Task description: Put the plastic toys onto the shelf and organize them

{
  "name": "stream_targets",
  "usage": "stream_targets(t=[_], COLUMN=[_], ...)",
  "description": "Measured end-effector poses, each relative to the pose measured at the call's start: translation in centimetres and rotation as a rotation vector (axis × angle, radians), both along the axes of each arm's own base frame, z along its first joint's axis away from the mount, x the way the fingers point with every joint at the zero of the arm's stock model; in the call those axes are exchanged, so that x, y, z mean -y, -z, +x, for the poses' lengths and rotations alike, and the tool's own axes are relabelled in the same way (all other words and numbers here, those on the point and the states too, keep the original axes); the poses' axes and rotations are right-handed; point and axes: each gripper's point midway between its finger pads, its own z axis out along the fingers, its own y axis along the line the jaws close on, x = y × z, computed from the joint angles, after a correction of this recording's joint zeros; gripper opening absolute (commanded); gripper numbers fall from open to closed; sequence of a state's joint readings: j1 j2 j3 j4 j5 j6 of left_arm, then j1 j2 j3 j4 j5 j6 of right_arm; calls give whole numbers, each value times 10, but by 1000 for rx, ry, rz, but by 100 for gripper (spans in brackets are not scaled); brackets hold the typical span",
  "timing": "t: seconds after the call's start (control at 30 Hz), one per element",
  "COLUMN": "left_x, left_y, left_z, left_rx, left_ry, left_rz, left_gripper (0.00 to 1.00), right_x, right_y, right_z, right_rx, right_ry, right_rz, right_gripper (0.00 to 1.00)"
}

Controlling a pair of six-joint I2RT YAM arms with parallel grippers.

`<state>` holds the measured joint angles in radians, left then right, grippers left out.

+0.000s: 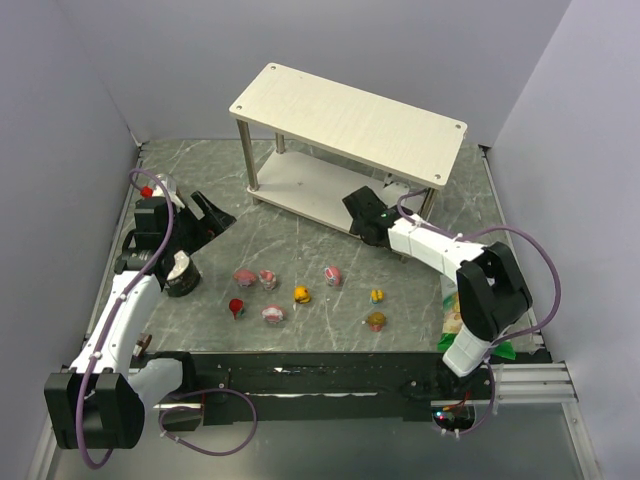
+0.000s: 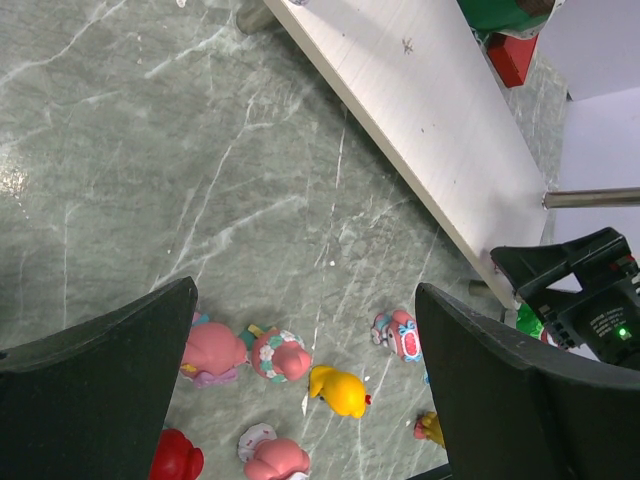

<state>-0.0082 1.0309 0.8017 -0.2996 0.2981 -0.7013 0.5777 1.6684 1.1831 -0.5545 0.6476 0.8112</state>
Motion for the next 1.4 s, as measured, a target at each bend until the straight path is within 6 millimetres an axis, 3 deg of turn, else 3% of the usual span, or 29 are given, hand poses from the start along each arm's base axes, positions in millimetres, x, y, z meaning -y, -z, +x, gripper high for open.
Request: stream_targets(t=[0.23,0.53,0.87,1.2,1.4], left_x=[0,0,0,1,1], left_y=[1,-6,1,5,5], left_z=[-5,-9,-16,-18,-18], left_rx=[3,29,24,10,10], left_ry=[0,-1,-2,-8,-8], left_rz=[0,-1,-4,-15,-16], left_gripper=[96,96,96,96,97], right_x=[-4,-12,-54,-74,-113], right_y=[5,-3,-22,-25,-33], right_z=[-22,-58,-94,-103,-108], right_rx=[-34,-37,-7,-7,-25], right_ry=[-17,-76,-242,-309,-320], right_rz=[-9,-1,51,89,194], right_gripper=[100,100,98,96,95])
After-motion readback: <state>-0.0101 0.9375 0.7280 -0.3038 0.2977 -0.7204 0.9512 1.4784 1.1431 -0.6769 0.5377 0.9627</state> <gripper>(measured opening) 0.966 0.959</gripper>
